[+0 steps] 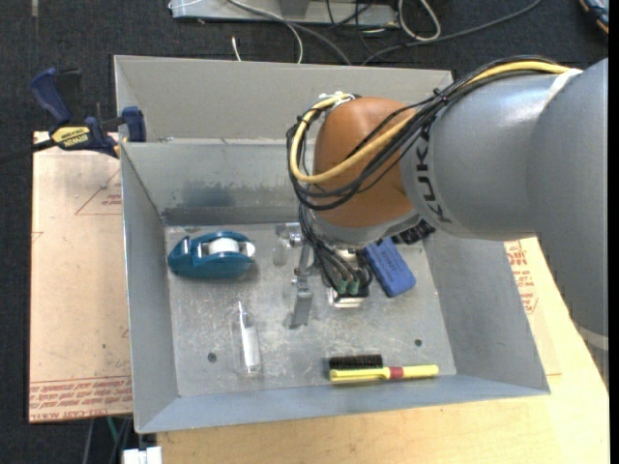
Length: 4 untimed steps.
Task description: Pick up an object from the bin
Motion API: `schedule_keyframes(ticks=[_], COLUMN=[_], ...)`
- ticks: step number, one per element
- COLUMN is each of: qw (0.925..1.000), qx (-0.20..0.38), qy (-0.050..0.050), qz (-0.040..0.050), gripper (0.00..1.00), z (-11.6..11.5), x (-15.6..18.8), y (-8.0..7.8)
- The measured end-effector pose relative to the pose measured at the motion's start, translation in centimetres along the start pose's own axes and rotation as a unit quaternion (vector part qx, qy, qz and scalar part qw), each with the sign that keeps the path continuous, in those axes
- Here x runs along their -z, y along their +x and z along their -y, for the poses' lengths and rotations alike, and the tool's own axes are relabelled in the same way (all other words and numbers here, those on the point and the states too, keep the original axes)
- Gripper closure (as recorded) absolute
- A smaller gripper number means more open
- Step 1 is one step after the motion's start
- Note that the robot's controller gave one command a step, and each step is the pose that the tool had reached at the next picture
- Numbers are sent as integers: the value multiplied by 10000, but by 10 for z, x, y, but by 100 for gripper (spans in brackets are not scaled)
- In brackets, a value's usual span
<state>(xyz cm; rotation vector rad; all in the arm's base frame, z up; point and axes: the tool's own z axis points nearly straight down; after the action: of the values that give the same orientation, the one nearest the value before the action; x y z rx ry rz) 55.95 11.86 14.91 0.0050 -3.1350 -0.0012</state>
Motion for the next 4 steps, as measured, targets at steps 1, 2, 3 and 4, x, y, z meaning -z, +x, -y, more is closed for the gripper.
schedule_keyframes(ticks=[1, 2, 3, 4], qw=[10000, 9903, 9681, 9350], qx=[-15, 1386, 2504, 3547], qy=[-3, -3, 2, -15], qz=[35, 50, 31, 35], gripper=[0, 0, 0, 0], z=[1, -31, -34, -84], x=[4, -59, -26, -50], y=[-2, 52, 54, 69])
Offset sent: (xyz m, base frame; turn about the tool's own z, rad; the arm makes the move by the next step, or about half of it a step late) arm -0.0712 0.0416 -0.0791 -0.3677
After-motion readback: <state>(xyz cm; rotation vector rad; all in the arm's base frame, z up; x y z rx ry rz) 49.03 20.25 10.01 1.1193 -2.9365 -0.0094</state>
